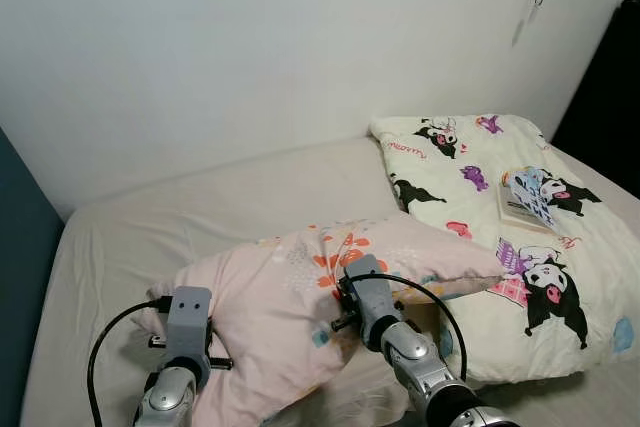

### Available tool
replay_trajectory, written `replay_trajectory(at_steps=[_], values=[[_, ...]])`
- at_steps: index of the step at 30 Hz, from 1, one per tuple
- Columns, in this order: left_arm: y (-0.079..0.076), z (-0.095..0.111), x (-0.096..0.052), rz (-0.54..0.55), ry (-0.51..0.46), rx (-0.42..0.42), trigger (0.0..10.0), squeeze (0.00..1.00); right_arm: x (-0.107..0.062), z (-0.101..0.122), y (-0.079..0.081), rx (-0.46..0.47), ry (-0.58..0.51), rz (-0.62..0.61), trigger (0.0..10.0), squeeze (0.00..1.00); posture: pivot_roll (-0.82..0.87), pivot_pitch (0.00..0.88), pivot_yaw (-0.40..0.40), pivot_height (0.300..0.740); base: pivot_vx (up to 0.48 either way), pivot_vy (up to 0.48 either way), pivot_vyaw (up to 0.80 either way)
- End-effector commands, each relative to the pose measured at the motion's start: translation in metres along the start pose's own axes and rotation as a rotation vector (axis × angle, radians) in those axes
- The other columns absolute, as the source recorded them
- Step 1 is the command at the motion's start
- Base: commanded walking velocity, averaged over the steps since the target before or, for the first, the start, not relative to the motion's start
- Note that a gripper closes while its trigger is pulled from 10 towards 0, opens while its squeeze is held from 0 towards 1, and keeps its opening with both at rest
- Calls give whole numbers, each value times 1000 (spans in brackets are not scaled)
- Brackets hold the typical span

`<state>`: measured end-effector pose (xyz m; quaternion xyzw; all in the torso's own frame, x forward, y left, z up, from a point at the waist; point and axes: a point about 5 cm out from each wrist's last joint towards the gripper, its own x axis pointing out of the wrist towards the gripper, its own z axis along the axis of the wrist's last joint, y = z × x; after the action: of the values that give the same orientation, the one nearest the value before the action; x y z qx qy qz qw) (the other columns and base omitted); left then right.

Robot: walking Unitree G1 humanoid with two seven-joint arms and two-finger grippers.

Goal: Clean up the room

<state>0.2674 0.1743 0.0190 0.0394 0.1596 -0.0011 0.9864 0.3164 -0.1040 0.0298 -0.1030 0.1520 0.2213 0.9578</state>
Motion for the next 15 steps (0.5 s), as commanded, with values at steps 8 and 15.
replay_trajectory(at_steps=[8, 15], values=[[1, 12, 3, -4, -61, 16, 10000, 0, 6, 18, 8, -38, -84, 48, 10000, 0, 43, 55, -21, 740, 0, 0, 800], [1, 12, 3, -1, -63, 15, 10000, 0, 6, 19, 6, 3, -94, 37, 10000, 0, 43, 54, -22, 740, 0, 0, 571]])
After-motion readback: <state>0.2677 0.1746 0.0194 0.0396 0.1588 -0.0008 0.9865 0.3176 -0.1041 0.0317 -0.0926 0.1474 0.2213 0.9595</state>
